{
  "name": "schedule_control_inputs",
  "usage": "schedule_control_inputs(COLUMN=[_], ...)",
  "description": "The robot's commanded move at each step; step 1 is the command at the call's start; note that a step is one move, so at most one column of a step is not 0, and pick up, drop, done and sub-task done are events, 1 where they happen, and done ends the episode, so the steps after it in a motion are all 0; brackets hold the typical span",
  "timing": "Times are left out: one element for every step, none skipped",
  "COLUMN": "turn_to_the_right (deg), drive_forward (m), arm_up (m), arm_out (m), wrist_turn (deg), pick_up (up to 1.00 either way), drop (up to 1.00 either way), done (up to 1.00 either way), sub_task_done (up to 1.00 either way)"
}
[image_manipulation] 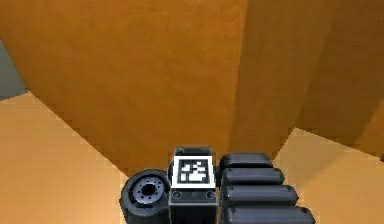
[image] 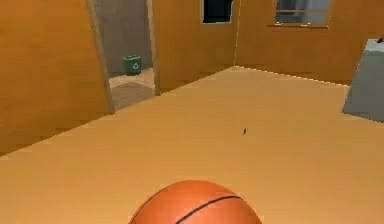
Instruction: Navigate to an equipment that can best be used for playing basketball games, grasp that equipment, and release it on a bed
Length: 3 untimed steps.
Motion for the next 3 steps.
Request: schedule_control_inputs(turn_to_the_right=[-45.0, -18.0, -3.0], drive_forward=[0.0, 0.0, 0.0], arm_up=[0.0, 0.0, 0.0], arm_out=[0.0, 0.0, 0.0], wrist_turn=[0.0, 0.0, 0.0], pick_up=[0.0, 0.0, 0.0], drop=[0.0, 0.0, 0.0], done=[0.0, 0.0, 0.0], sub_task_done=[0.0, 0.0, 0.0])
